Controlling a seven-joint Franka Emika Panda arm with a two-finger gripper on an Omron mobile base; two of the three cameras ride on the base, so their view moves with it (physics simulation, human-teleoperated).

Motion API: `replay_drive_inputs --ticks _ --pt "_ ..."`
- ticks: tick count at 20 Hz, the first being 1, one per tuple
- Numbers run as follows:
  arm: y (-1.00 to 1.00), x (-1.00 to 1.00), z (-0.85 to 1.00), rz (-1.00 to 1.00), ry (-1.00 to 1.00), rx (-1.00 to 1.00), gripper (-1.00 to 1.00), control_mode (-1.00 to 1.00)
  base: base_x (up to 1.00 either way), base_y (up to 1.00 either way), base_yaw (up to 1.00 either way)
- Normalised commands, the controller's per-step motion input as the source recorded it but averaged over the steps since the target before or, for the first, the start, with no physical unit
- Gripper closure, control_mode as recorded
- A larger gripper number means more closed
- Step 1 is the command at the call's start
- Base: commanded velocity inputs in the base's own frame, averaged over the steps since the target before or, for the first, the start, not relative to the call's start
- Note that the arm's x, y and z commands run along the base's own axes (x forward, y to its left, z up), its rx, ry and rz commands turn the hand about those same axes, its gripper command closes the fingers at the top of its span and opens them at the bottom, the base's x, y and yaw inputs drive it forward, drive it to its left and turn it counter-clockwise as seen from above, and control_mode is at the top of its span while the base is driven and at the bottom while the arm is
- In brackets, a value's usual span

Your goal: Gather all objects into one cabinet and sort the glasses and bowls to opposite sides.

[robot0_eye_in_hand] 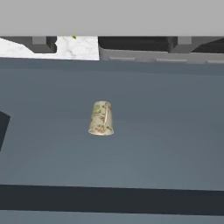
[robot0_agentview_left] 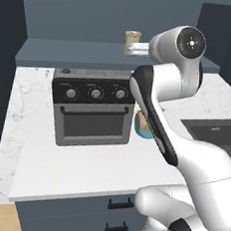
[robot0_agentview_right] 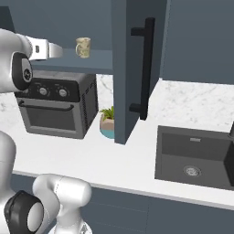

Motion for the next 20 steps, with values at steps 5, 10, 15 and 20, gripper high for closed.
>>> replay_drive_inputs --ticks 5,10,15,20 --pt "0.00 0.20 0.00 -0.02 0.00 0.00 -1.00 -1.00 0.00 0.00 0.00" --pt "0.00 0.19 0.05 -0.01 0.00 0.00 -1.00 -1.00 0.00 0.00 0.00" --pt "0.00 0.07 0.00 -0.02 0.00 0.00 -1.00 -1.00 0.00 0.00 0.00" --pt "0.00 0.06 0.00 -0.03 0.00 0.00 -1.00 -1.00 0.00 0.00 0.00"
